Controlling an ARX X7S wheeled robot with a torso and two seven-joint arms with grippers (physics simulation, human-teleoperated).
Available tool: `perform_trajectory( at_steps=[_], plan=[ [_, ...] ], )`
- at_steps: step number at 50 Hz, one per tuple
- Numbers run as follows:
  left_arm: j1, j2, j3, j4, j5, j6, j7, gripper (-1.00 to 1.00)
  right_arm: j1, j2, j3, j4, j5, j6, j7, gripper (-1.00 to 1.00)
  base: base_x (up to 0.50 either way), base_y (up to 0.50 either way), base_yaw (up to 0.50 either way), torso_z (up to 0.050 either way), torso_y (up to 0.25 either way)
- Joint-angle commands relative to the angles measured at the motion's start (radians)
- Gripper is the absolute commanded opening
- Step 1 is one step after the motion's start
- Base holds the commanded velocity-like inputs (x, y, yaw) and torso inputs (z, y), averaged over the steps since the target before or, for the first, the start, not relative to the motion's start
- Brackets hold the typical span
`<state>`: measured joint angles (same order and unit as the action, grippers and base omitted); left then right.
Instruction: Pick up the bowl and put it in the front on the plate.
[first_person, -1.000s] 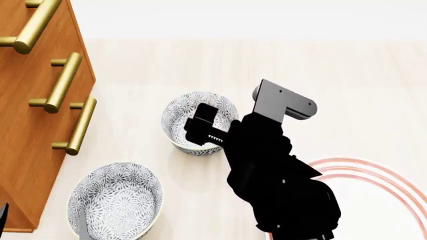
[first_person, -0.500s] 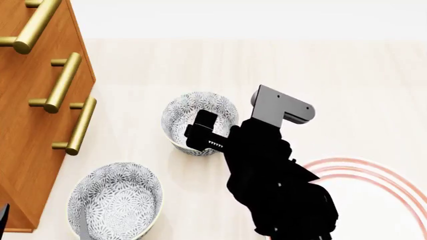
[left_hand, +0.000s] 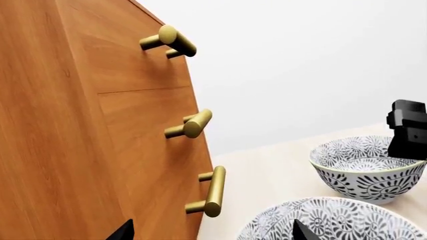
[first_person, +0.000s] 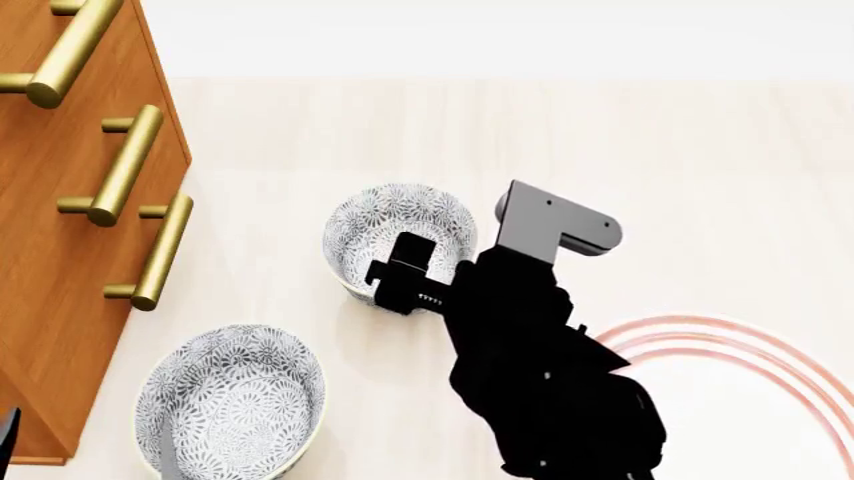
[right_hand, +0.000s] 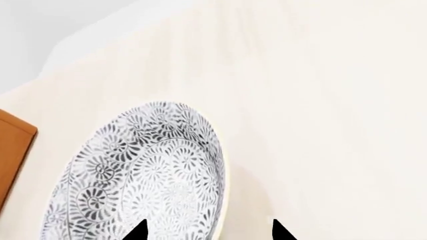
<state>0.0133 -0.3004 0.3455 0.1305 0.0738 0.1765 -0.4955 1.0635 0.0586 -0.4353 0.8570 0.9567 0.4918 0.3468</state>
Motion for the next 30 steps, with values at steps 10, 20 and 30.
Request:
perform_trajectory(
  at_steps=[10, 20, 30],
  plan=[
    [0.002, 0.014, -0.016, 0.006, 0.015, 0.008, 0.018, 1.00, -0.008, -0.015, -0.008, -0.008, -0.006, -0.019, -0.037, -1.00, 0.00, 0.00, 0.00, 0.000, 0.000],
    [0.001, 0.011, -0.013, 0.008, 0.012, 0.007, 0.016, 1.00, -0.022, 0.001, -0.015, -0.080, 0.012, -0.003, -0.010, -1.00, 0.00, 0.00, 0.00, 0.000, 0.000],
    [-0.001, 0.008, -0.010, 0.007, 0.008, 0.009, 0.014, 1.00, -0.017, 0.045, -0.013, -0.235, 0.026, 0.022, 0.072, -1.00, 0.00, 0.00, 0.00, 0.000, 0.000]
  ],
)
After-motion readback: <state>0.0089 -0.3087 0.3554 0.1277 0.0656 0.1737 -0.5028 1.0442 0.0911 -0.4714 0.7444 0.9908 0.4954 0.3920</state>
